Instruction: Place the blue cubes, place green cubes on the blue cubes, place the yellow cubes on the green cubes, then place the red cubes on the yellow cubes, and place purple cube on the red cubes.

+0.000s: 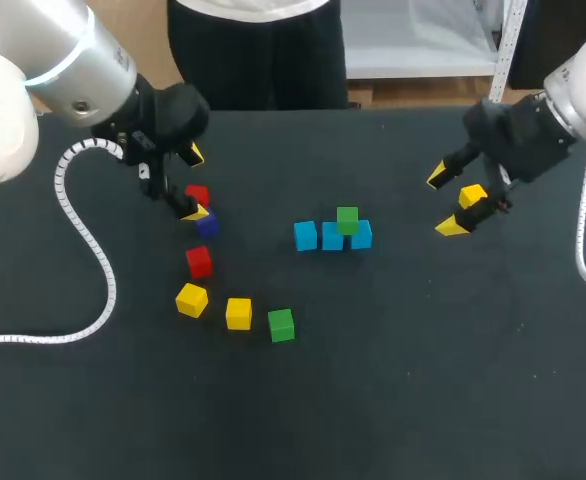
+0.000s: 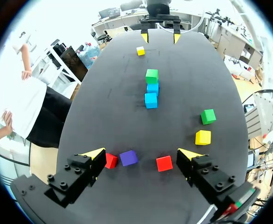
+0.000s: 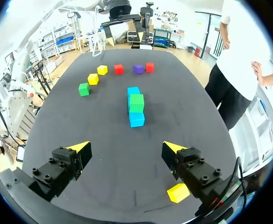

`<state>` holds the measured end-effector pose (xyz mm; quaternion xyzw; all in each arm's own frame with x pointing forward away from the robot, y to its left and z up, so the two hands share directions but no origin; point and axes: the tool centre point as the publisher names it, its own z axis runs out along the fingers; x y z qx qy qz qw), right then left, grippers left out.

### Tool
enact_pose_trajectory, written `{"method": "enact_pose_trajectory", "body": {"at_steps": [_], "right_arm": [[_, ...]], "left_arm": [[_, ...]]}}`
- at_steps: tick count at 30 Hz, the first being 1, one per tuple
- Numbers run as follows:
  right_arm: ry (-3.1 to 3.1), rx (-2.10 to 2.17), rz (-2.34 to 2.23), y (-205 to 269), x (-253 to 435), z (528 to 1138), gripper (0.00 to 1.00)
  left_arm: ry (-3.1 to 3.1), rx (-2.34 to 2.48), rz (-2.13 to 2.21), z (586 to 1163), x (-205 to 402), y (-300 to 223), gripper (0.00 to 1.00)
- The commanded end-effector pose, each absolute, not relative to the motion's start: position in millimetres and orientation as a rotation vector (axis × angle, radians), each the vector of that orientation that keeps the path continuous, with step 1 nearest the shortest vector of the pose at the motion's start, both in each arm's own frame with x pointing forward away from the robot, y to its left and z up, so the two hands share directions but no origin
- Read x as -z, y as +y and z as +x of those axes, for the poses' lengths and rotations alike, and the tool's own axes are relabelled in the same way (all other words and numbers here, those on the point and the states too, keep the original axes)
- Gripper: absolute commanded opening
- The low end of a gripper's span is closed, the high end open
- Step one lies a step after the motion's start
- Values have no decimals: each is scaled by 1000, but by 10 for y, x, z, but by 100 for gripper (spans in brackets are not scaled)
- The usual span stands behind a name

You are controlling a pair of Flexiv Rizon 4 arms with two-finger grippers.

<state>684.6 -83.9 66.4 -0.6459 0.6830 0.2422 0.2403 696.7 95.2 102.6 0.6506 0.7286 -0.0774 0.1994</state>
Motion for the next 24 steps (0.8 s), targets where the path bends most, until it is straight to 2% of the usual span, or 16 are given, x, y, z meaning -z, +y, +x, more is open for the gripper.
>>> {"method": "enact_pose_trajectory", "body": {"at_steps": [1,12,24], "right_arm": [[1867,-662,-1766,-843,-667,6837,100],[1867,-662,-1766,-843,-667,6837,100],[1867,-662,-1766,-843,-667,6837,100]], "left_arm": [[2041,216,1823,6984,-1029,947,100],[2187,55,1941,6504,-1117,255,100],[2303,133,1977,6032,-907,-81,100]]}}
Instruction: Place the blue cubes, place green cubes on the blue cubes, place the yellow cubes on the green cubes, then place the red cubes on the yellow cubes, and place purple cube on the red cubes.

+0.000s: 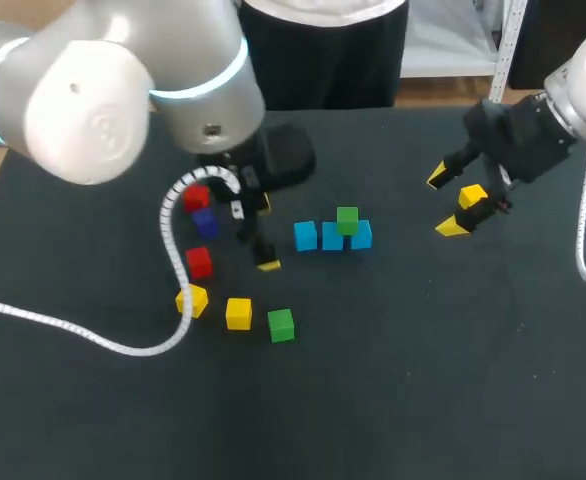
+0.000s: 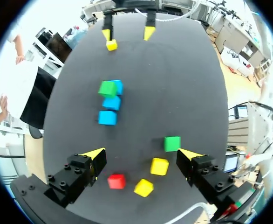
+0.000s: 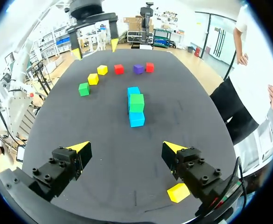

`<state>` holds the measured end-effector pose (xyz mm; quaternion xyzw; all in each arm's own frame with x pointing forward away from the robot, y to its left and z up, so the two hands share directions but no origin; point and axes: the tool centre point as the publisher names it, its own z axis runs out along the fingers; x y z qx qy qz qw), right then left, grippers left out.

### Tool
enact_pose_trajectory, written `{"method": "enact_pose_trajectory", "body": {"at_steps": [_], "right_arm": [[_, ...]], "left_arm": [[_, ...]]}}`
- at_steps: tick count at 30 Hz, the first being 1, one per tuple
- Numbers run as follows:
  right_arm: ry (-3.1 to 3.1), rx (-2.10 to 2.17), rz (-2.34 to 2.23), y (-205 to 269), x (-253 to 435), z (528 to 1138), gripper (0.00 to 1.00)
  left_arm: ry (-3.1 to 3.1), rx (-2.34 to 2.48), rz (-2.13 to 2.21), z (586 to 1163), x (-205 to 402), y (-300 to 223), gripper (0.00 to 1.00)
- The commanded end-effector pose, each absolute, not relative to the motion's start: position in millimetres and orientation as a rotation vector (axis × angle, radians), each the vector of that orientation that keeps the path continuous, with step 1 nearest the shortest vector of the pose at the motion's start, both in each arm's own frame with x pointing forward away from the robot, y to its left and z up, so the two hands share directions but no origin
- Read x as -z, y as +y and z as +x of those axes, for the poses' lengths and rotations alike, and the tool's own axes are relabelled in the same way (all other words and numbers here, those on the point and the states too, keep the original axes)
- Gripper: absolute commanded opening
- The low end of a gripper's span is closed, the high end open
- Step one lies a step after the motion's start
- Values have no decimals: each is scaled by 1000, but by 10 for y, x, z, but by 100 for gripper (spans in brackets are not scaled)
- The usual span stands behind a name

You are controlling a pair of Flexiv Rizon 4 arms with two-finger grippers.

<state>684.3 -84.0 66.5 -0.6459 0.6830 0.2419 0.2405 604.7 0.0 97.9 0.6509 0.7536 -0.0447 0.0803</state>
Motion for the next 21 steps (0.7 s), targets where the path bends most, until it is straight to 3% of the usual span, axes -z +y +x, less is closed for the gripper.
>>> {"method": "enact_pose_trajectory", "body": {"at_steps": [1,21], "right_arm": [[1867,-662,-1766,-843,-667,6837,100],[1867,-662,-1766,-843,-667,6837,100]], "left_arm": [[2327,144,1971,5982,-893,-79,100],[2368,306,1964,5202,-934,-352,100]]}}
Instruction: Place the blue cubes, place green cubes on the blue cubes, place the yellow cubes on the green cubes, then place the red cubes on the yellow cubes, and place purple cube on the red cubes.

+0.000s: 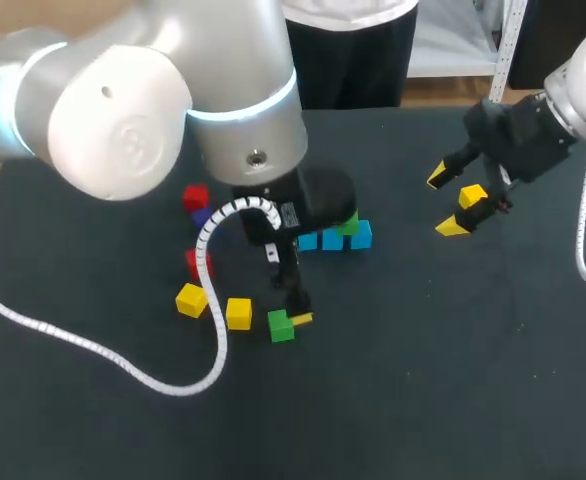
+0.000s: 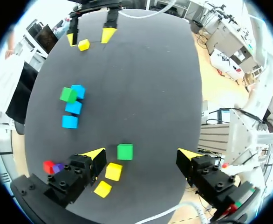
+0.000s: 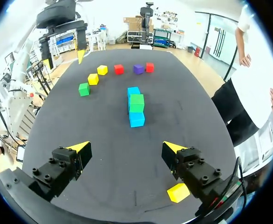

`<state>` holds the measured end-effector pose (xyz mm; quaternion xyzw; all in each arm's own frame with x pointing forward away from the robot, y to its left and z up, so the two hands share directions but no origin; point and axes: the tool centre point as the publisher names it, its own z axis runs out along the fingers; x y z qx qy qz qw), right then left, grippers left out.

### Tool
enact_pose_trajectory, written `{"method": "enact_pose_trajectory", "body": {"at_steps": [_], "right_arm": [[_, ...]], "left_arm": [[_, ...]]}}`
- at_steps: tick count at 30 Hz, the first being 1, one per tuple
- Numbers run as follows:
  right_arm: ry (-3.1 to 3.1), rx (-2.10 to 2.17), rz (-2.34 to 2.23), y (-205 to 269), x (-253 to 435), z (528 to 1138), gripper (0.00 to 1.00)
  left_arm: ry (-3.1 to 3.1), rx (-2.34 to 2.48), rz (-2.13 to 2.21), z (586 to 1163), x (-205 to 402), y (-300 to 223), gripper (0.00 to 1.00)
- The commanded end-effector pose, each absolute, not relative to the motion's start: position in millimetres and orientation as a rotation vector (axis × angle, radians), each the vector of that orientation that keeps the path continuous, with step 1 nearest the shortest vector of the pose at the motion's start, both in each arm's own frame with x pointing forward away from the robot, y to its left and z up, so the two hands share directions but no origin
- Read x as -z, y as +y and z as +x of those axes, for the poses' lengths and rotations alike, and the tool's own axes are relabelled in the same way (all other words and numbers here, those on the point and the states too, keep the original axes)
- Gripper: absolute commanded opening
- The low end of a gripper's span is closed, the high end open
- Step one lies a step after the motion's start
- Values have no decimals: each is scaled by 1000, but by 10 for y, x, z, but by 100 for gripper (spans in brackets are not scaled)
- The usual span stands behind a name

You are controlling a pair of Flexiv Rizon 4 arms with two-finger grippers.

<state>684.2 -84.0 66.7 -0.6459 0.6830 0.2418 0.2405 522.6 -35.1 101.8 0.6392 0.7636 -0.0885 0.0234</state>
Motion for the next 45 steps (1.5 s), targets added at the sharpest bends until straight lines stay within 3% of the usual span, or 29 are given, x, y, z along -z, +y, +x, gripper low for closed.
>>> {"method": "enact_pose_trajectory", "body": {"at_steps": [1,22,45], "right_arm": [[1867,-662,-1766,-843,-667,6837,100],[1867,-662,-1766,-843,-667,6837,100],[1867,-662,-1766,-843,-667,6837,100]], "left_arm": [[2375,317,1966,5184,-914,-356,100],[2439,205,1992,4960,-467,-320,100],[2423,99,2002,5265,-187,-167,100]]}}
